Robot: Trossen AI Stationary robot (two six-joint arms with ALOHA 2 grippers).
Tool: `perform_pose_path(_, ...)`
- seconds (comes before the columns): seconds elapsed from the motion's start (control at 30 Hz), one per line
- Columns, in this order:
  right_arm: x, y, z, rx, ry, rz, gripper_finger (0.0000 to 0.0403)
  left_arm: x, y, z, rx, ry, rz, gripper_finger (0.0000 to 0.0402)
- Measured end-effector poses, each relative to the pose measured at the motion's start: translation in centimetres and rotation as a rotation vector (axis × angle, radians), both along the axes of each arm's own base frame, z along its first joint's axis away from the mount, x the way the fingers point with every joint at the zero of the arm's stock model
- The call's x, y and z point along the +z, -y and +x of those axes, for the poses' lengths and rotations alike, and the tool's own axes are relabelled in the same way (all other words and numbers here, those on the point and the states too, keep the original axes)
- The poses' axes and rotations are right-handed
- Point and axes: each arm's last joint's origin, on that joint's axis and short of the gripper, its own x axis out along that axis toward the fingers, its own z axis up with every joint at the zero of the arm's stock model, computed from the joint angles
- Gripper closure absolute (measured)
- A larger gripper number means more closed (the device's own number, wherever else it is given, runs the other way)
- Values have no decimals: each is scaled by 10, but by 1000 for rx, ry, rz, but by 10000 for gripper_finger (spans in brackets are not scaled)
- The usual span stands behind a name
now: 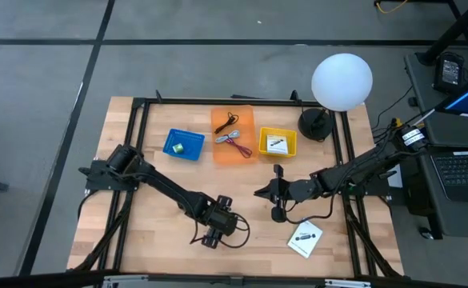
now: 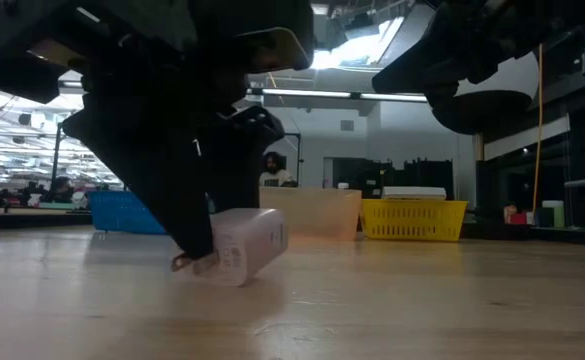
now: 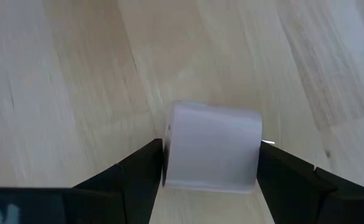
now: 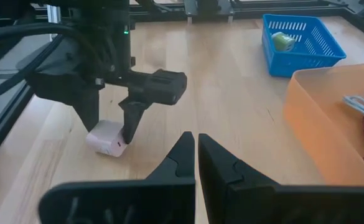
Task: Pick and place items into bin
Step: Put the pink charger adapter into the blue bin
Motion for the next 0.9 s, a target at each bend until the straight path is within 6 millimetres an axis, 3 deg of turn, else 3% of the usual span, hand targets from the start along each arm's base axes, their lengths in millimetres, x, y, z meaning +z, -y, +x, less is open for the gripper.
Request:
perform_pose_path(0.4,0,0,0,1,-1,-2,399,2,-2,1,-4,9,20,164)
perform_pose_path(0.63,0,0,0,1,-2,-3,399,2,-2,1,-6,8,17,204)
perform_pose_path(0.9,0,0,0,1,-2,-3,399,5,-4,-4,-24,-19,34,205)
